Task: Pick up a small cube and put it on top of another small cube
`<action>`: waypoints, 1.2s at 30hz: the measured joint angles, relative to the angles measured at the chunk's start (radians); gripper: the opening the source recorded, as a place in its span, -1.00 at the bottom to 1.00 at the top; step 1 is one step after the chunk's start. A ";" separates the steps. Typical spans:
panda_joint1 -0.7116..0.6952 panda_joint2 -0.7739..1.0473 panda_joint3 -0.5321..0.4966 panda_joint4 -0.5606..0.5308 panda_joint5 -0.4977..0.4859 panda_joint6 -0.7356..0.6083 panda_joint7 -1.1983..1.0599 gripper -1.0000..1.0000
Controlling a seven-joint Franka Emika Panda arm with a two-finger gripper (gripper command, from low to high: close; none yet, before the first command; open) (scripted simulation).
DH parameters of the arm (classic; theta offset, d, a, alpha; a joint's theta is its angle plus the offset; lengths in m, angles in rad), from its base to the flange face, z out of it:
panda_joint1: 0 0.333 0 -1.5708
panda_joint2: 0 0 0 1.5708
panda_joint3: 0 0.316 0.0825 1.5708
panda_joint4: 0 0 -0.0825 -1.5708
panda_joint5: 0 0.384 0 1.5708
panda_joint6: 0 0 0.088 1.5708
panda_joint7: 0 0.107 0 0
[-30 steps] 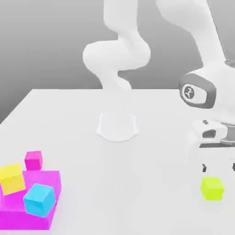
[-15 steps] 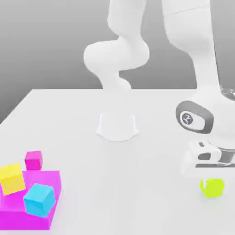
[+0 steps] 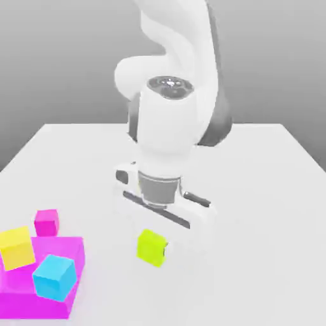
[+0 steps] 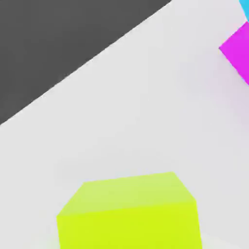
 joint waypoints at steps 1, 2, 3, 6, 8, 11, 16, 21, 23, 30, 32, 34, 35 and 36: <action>-0.038 -0.015 -0.018 -0.011 -0.001 -0.003 0.001 -1.00; -0.075 -0.029 -0.037 -0.021 -0.002 -0.006 0.002 -1.00; -0.111 -0.042 -0.057 -0.032 -0.002 -0.008 0.002 -1.00; -0.200 -0.078 -0.124 -0.065 0.002 -0.014 0.000 -1.00; -0.254 -0.098 -0.179 -0.088 0.005 -0.016 -0.002 -1.00; -0.341 -0.124 -0.266 -0.122 0.015 -0.018 -0.007 -1.00; -0.383 -0.114 -0.342 -0.140 0.077 -0.007 -0.050 -1.00; -0.351 -0.059 -0.354 -0.129 0.171 0.029 -0.116 -1.00; -0.337 -0.034 -0.357 -0.126 0.208 0.049 -0.143 -1.00; -0.318 0.064 -0.346 -0.124 0.341 0.138 -0.238 -1.00; -0.326 0.094 -0.332 -0.126 0.375 0.168 -0.262 -1.00; -0.336 0.125 -0.316 -0.129 0.405 0.199 -0.282 -1.00; -0.340 0.137 -0.310 -0.130 0.416 0.212 -0.290 1.00; -0.340 0.137 -0.310 -0.130 0.416 0.212 -0.290 1.00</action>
